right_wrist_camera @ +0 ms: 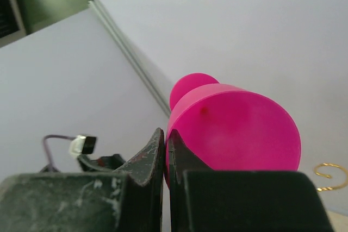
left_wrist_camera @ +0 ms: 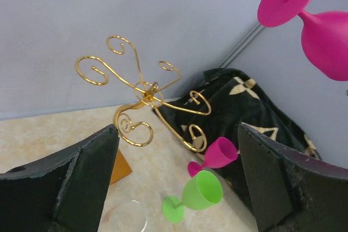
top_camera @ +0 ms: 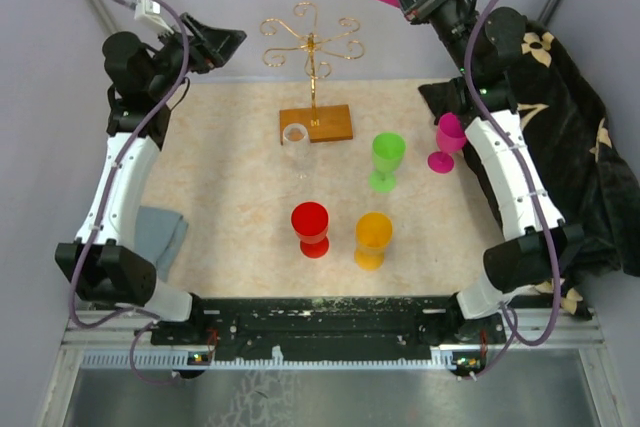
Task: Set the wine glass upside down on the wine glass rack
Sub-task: Pick up the wine glass at the center of the board, then turn the wine glass upside down at the wine rack.
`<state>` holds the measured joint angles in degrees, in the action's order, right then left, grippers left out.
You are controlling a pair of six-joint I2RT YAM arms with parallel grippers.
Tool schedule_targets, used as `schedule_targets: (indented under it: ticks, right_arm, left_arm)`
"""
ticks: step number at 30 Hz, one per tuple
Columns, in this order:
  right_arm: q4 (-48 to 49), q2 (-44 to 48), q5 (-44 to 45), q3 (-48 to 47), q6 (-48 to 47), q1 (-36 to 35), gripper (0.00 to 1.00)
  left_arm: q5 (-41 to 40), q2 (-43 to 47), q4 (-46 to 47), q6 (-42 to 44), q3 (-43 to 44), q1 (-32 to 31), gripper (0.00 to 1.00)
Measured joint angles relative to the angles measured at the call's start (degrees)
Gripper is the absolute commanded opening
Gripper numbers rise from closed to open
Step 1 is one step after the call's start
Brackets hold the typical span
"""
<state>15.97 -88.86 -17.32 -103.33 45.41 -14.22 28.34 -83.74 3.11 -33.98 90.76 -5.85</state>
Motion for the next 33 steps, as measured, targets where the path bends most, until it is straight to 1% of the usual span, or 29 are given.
schedule_targets:
  ticks: [4,6,10,14,18,22,25,29,33]
  right_arm:
    - [7.67,-2.91,-6.67,-1.38,8.37,1.09,0.00]
    - [12.48,-4.94,-9.81,-1.92,13.29,1.36,0.00]
    - [22.14,-10.12,-15.23,-3.65,23.08,1.38,0.00]
    - [31.80,-15.69,-19.28,-5.57,33.62,1.38,0.00]
    - [40.54,-20.13,-21.68,-7.04,43.01,1.38,0.00]
    - [47.60,-21.81,-22.47,-7.48,49.88,1.38,0.00]
    - [52.94,-23.34,-22.49,-9.60,53.94,1.38,0.00]
    - [58.73,-26.27,-22.49,-14.05,59.08,0.90,0.00]
    - [61.96,-29.90,-22.49,-19.12,62.82,-0.02,0.00]
  left_arm:
    - [6.08,-3.61,7.06,-8.55,0.02,2.56,0.93]
    - [9.57,-5.55,12.46,-13.90,0.02,2.80,0.91]
    - [15.63,-9.57,24.35,-25.16,0.28,2.84,0.90]
    - [19.10,-12.70,34.80,-34.62,0.46,2.84,0.90]
    - [20.63,-14.08,43.56,-42.18,0.46,2.84,0.91]
    - [20.61,-14.82,54.16,-50.69,0.46,2.86,0.90]
    - [20.17,-15.58,59.89,-55.47,0.46,2.84,0.90]
    - [19.43,-16.52,64.50,-60.33,0.46,2.82,0.90]
    - [18.38,-17.11,68.00,-64.46,0.46,2.47,0.88]
